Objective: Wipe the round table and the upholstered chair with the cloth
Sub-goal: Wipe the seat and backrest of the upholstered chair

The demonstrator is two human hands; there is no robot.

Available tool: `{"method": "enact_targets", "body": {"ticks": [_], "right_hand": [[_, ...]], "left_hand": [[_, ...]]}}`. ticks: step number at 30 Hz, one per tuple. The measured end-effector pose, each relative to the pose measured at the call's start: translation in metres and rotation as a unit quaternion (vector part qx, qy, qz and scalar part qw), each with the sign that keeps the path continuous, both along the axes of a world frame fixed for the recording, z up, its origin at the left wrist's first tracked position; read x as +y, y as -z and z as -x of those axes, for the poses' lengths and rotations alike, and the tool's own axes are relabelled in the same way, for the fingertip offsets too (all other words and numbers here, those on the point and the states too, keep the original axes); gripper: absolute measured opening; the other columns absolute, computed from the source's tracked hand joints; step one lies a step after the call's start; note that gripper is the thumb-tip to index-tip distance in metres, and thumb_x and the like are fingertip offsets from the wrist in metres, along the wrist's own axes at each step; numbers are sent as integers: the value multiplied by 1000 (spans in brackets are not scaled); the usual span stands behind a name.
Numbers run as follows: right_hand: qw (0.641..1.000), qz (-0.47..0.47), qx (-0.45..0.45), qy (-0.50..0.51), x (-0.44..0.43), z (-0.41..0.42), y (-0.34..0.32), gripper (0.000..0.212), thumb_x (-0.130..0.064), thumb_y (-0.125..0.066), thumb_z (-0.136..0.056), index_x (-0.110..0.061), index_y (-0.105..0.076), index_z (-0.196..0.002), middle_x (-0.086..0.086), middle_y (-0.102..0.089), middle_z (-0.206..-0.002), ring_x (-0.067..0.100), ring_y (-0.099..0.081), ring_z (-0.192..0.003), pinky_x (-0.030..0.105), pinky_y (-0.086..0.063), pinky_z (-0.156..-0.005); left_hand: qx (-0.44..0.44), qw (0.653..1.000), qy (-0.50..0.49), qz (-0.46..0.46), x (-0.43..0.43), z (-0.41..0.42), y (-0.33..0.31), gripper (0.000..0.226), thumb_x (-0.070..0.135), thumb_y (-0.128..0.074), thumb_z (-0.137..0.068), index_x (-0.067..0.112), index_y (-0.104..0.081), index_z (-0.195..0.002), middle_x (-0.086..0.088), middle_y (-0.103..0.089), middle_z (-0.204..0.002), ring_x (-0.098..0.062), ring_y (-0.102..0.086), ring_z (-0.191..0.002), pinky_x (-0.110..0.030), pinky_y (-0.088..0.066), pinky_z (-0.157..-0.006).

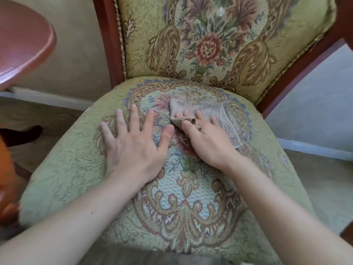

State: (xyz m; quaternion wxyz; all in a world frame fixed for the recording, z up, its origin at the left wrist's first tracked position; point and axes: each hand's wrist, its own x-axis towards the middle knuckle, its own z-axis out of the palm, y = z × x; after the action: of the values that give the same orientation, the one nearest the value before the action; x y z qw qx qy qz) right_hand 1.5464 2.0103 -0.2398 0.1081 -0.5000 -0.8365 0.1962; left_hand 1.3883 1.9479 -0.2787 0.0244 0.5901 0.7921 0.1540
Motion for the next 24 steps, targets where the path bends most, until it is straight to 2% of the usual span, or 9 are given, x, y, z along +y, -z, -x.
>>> {"method": "enact_targets", "body": {"ticks": [4, 6, 8, 10, 12, 14, 17, 20, 24], "right_hand": [[999, 7, 37, -37, -36, -8, -12, 40, -40, -25, -106, -56, -47, -136, -15, -27, -157, -4, -9, -145, 24, 5, -119], [994, 68, 80, 31, -49, -13, -21, 34, -47, -33, -103, -54, -62, -119, -21, -46, -138, -1, -28, -135, 22, -19, -107], [968, 121, 163, 149, -55, -15, -33, 35, -51, -44, -95, -32, -61, -72, -18, -59, -81, 13, -56, -83, 28, -34, -70], [916, 185, 260, 243, -53, -20, -47, 35, -43, -53, -87, -18, -54, -63, -14, -59, -55, 17, -56, -55, 27, -37, -60], [827, 263, 412, 277, -41, -31, -60, 22, -33, -57, -87, -19, -74, -93, -3, -79, -89, 17, -74, -82, 36, -56, -82], [775, 271, 509, 258, -28, -46, -80, 34, -26, -52, -91, -15, -72, -117, 10, -72, -121, 28, -68, -111, 48, -51, -99], [737, 165, 593, 279, -11, -66, -111, 37, -24, -47, -94, -12, -70, -121, 10, -73, -116, 29, -70, -104, 48, -54, -91], [782, -25, 490, 383, 11, -75, -130, 35, -43, -47, -88, -16, -65, -102, -1, -70, -89, 20, -69, -82, 34, -54, -77], [874, -140, 240, 398, 47, -54, -102, 56, -51, -28, -97, -9, -59, -117, 14, -63, -116, 33, -58, -109, 39, -44, -95]], "left_hand": [[-13, 1000, -1, 2, -1, 0, -4, 89, 79, 11, -87, 34, -12, -160, -7, -2, -169, -36, 2, -155, -65, 2, -120], [-18, 1000, 5, 2, -1, 1, -7, 88, 79, 8, -88, 33, -15, -160, -8, -3, -169, -36, 1, -155, -64, 3, -120], [-26, 1000, 12, -1, -2, 1, -8, 88, 79, 7, -89, 32, -16, -160, -9, -3, -169, -36, 2, -155, -63, 5, -121], [-30, 999, 13, -12, -3, 1, -7, 89, 79, 8, -88, 32, -16, -160, -9, -4, -169, -36, 1, -155, -62, 5, -121], [-26, 999, 13, -18, -4, 2, -6, 90, 79, 9, -87, 32, -16, -160, -9, -4, -169, -35, 1, -155, -63, 5, -121], [-26, 999, 10, -19, -4, 2, -5, 90, 79, 10, -87, 33, -15, -160, -8, -3, -169, -35, 1, -155, -62, 4, -121], [-18, 1000, 7, -16, -4, 2, -4, 89, 78, 9, -87, 33, -14, -160, -8, -2, -169, -34, 0, -155, -62, 3, -121], [-14, 1000, 2, -19, -3, 1, -5, 88, 78, 7, -88, 34, -14, -160, -7, -3, -169, -34, 0, -155, -62, 4, -121], [-3, 1000, -3, -21, -1, 1, -3, 86, 79, 5, -88, 35, -17, -159, -8, -6, -169, -34, -2, -155, -63, 3, -121]]}}
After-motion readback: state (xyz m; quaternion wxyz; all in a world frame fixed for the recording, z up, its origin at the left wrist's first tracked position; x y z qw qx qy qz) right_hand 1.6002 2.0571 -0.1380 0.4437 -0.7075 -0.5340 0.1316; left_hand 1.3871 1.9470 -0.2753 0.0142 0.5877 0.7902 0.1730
